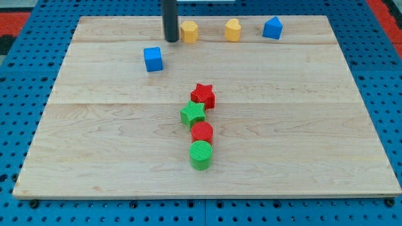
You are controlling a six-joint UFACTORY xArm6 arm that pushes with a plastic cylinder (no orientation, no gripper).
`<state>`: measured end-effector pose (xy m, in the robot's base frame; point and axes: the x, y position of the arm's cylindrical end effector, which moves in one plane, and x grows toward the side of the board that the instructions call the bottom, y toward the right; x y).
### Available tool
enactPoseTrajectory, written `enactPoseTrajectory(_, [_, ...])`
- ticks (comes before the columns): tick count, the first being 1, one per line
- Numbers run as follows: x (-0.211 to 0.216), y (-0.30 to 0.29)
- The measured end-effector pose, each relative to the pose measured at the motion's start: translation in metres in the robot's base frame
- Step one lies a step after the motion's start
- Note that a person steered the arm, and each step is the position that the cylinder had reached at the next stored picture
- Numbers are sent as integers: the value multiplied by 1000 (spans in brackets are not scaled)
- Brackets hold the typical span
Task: Push the blue cube to the yellow hexagon
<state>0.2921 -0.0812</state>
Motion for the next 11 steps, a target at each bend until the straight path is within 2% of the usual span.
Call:
enactPoseTrajectory(1, [39,15])
enactPoseTrajectory(2, [58,4])
enactPoseTrajectory(3, [77,-41])
enactPoseTrajectory(4, [105,-52])
enactPoseTrajectory(5, [69,-89])
enactPoseTrajectory(6, [17,-54])
enactPoseTrajectory(7, [-4,-66])
enactPoseTrajectory(8, [1,-48])
enactPoseTrajectory(9, [38,-61])
enactPoseTrajectory(10, [48,9])
enactPoseTrajectory(11, [24,-2])
